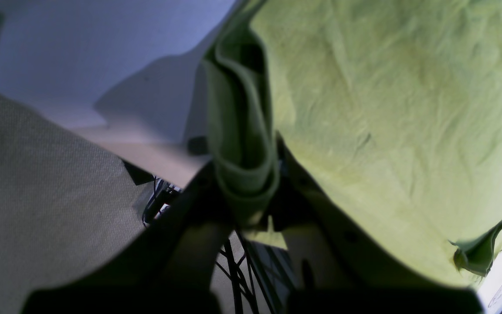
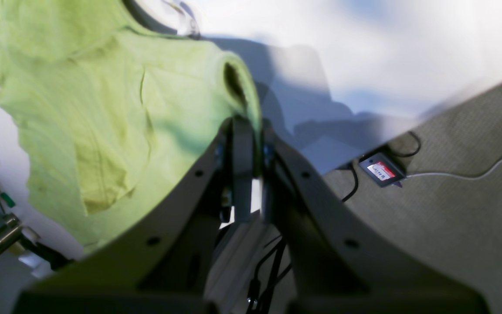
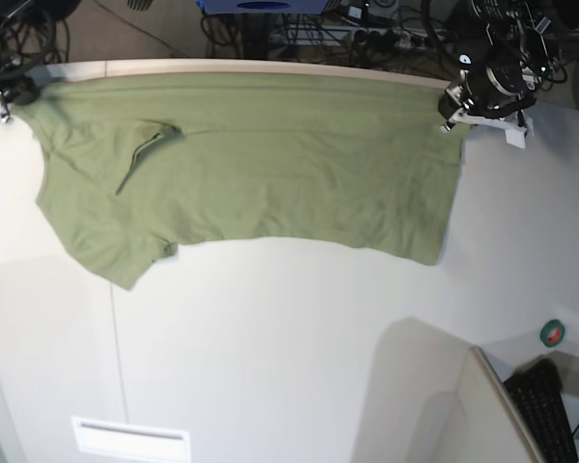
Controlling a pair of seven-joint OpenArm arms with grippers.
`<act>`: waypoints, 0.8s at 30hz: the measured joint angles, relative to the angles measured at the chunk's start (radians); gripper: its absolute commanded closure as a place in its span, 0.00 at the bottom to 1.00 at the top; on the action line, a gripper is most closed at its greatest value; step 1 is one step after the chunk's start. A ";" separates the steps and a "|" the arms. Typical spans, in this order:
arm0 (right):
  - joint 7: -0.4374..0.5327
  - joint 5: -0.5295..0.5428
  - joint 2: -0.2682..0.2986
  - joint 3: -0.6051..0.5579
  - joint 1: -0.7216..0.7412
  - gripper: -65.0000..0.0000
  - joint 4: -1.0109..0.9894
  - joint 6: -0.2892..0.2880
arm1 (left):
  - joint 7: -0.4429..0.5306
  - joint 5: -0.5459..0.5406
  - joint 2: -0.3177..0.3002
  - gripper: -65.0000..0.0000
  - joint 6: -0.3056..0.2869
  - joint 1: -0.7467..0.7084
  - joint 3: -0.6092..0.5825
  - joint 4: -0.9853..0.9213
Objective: Layout the t-shirt on the table in an organized manner, then fold the t-shirt properly
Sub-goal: 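Release the shirt and move both grippers down along its sides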
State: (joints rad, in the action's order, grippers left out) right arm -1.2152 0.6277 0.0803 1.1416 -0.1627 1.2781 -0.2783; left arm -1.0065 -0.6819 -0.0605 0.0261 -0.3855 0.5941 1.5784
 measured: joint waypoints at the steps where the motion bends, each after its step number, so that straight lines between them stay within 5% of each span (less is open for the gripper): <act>1: -0.001 -0.004 -0.007 0.002 -0.003 1.00 0.003 0.000 | 0.000 0.000 0.001 1.00 0.000 0.000 0.000 0.000; 3: -0.003 -0.005 -0.024 0.008 -0.008 0.91 0.016 0.000 | 0.000 0.000 0.003 0.93 0.000 0.000 0.000 0.000; 9: 0.011 -0.007 -0.050 0.013 -0.039 0.43 0.138 0.001 | 0.008 0.004 0.002 0.38 0.001 0.000 0.001 0.000; 13: 0.011 0.000 -0.070 0.011 -0.055 0.36 0.175 0.000 | 0.008 0.003 0.001 0.07 0.000 0.000 0.009 0.000; 19: 0.056 -0.008 -0.064 0.004 -0.066 0.36 0.190 0.000 | 0.003 0.002 0.003 0.03 0.000 0.010 0.152 0.001; 24: 0.067 -0.021 0.056 -0.039 0.013 0.35 0.191 0.003 | 0.008 0.015 -0.048 0.03 0.003 0.081 0.269 0.002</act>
State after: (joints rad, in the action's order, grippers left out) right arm -1.1481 0.6064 0.1360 1.1023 -0.1493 1.4693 -0.2752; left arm -0.9985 -0.6670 -0.1081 0.0292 -0.3042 0.8631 1.5803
